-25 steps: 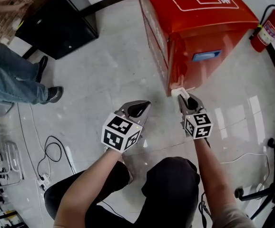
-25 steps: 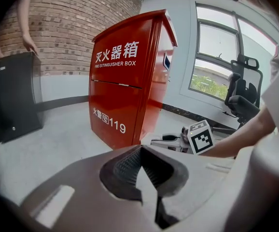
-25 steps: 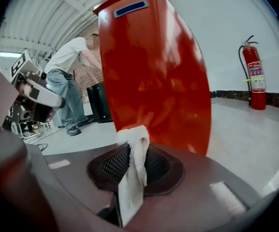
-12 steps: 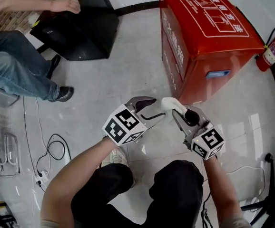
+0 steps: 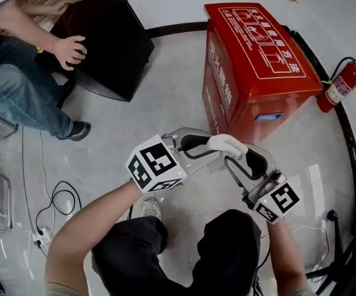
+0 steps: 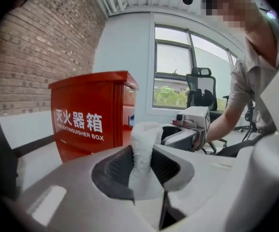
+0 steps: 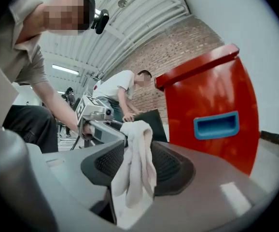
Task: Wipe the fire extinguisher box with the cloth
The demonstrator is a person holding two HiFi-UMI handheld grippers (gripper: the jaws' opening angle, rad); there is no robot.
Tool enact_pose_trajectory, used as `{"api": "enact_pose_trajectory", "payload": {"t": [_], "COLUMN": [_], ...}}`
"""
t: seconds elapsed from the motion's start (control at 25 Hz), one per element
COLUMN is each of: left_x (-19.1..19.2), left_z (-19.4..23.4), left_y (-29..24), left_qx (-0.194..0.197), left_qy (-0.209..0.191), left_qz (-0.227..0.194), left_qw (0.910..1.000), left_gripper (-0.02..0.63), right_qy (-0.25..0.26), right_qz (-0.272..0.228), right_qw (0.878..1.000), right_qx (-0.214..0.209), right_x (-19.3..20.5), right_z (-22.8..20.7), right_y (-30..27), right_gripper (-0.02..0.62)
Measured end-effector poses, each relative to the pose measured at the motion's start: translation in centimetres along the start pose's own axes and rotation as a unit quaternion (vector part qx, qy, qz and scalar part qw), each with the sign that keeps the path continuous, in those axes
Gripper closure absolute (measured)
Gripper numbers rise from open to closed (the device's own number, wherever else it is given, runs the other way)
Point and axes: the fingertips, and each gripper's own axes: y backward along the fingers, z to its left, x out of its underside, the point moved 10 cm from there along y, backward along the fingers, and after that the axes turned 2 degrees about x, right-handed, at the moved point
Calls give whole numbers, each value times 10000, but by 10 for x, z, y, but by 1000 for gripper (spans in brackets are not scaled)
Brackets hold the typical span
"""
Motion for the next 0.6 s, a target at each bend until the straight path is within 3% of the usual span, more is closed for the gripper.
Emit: {"api": "enact_pose_trajectory", "payload": {"t": [0.08, 0.2, 0.36, 0.44, 0.6], "left_x": [-16, -37, -62, -70, -78], "left_z": [5, 14, 31, 38, 49], "left_y": [5, 8, 0, -5, -13], "left_qx": [-258, -688, -1268, -1511, -1752], "left_qy": [-96, -174, -94, -14, -49], "left_qz": [-218, -330, -401, -384, -272], "left_qw": [9994, 9969, 9911, 9878, 9841], "left_gripper": [500, 500, 500, 500, 500], "right_qy": [-5, -71, 75, 146, 249], "right_qz": [-75, 65, 328, 424, 616], "right_qw": [9991, 9969, 9936, 9926, 9941], "right_qx": [412, 779, 1079, 1133, 862], "right_x": [-7, -9, -31, -40, -45], "right_z": [-6, -10, -14, -13, -2], "right_y": [13, 33, 40, 36, 27], "right_gripper": [376, 387, 487, 571, 572]}}
